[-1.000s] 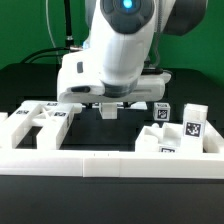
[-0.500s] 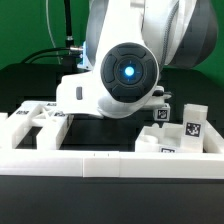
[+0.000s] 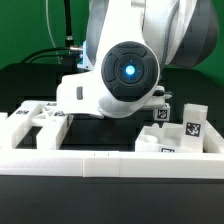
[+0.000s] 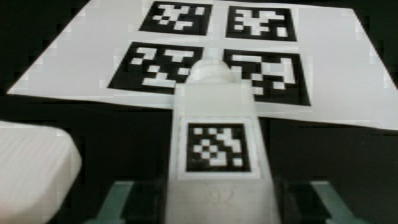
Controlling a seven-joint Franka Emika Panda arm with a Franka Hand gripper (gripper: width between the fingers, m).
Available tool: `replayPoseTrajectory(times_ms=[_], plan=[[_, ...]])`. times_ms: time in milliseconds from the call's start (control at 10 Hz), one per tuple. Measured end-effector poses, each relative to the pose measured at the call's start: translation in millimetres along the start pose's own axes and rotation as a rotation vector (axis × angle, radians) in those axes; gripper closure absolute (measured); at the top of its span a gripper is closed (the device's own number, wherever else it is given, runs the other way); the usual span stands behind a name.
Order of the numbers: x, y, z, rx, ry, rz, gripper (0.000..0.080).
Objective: Assemble chair
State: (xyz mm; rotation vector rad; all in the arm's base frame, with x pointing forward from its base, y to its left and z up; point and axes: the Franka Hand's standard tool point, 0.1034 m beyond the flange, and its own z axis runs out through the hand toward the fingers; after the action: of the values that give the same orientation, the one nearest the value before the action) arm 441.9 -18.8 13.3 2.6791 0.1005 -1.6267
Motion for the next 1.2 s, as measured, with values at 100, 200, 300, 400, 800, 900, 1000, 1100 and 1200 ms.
replayPoseTrajectory(times_ms=[100, 200, 300, 400, 800, 900, 1000, 1100, 1200], plan=[[-1.0, -2.2, -2.7, 0.0, 0.004, -0.002, 0.0515], [-10.0, -11.6, -14.0, -0.003, 0.004, 0.006, 0.0515], [-20.9, -22.2, -27.3, 0.007, 0.0, 0.019, 0.0515], [-32.9, -30.0, -47.5, 0.016, 0.012, -0.01, 0.0515], [-30.8, -29.1, -61.4, 0.011, 0.068, -0.035, 0.0515], [-31.1, -29.4, -62.0, 0.012, 0.071, -0.031, 0.0515], [-30.9, -33.4, -65.9, 0.034, 0.099, 0.034, 0.0515], [-33.1, -38.0, -78.6, 0.057, 0.173, 0.043, 0.0515], [-42.2, -40.5, -93.1, 0.073, 0.246, 0.038, 0.0515]])
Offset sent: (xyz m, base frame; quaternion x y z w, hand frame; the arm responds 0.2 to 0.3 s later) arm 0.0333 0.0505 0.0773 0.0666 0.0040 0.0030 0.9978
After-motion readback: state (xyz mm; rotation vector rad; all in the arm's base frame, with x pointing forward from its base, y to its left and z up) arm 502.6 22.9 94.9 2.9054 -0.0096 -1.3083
